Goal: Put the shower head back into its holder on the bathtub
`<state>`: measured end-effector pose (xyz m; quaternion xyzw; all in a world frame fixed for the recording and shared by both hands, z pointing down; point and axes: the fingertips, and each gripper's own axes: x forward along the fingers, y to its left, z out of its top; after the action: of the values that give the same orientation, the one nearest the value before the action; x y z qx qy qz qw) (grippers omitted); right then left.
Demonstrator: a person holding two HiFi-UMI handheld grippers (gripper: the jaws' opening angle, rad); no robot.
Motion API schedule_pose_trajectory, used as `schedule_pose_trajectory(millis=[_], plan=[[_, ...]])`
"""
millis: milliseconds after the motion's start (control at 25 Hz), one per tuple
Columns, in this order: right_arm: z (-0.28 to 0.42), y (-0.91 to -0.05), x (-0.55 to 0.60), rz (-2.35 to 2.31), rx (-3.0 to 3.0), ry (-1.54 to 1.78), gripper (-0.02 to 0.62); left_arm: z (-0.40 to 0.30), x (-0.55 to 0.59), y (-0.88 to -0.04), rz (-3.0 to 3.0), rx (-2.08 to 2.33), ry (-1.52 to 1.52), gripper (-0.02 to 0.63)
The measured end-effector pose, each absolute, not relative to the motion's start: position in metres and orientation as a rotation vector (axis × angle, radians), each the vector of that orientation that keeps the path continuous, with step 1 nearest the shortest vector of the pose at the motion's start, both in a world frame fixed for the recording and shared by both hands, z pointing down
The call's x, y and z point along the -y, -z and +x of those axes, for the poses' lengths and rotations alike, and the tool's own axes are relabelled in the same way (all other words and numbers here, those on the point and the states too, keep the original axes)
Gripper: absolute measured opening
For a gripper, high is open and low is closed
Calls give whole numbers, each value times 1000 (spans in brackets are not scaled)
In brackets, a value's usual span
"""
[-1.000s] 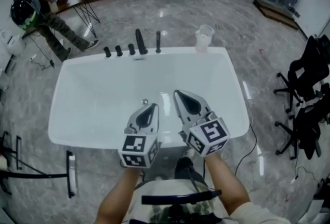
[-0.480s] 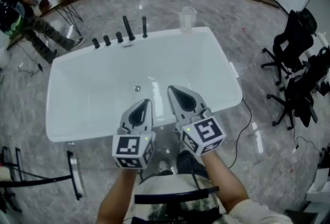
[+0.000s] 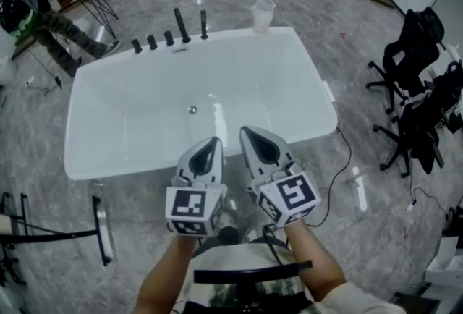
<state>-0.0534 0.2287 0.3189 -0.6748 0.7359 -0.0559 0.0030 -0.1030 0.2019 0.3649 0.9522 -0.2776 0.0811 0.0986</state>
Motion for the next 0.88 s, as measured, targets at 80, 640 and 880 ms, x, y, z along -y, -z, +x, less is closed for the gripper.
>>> schedule_pose_trajectory(millis=[80,640,880], plan=[[-54,-319,-241,-2109,-2315,184,5,-102,-215,-363,2817,829,-241,5],[-49,-304,-343,-2064,-2324,151,5,-90,-320,-344,2854,879,-255,5],[-44,-305,-377,-2050,-2323,130,5,-84,-353,-344,2874,896,-258,5]])
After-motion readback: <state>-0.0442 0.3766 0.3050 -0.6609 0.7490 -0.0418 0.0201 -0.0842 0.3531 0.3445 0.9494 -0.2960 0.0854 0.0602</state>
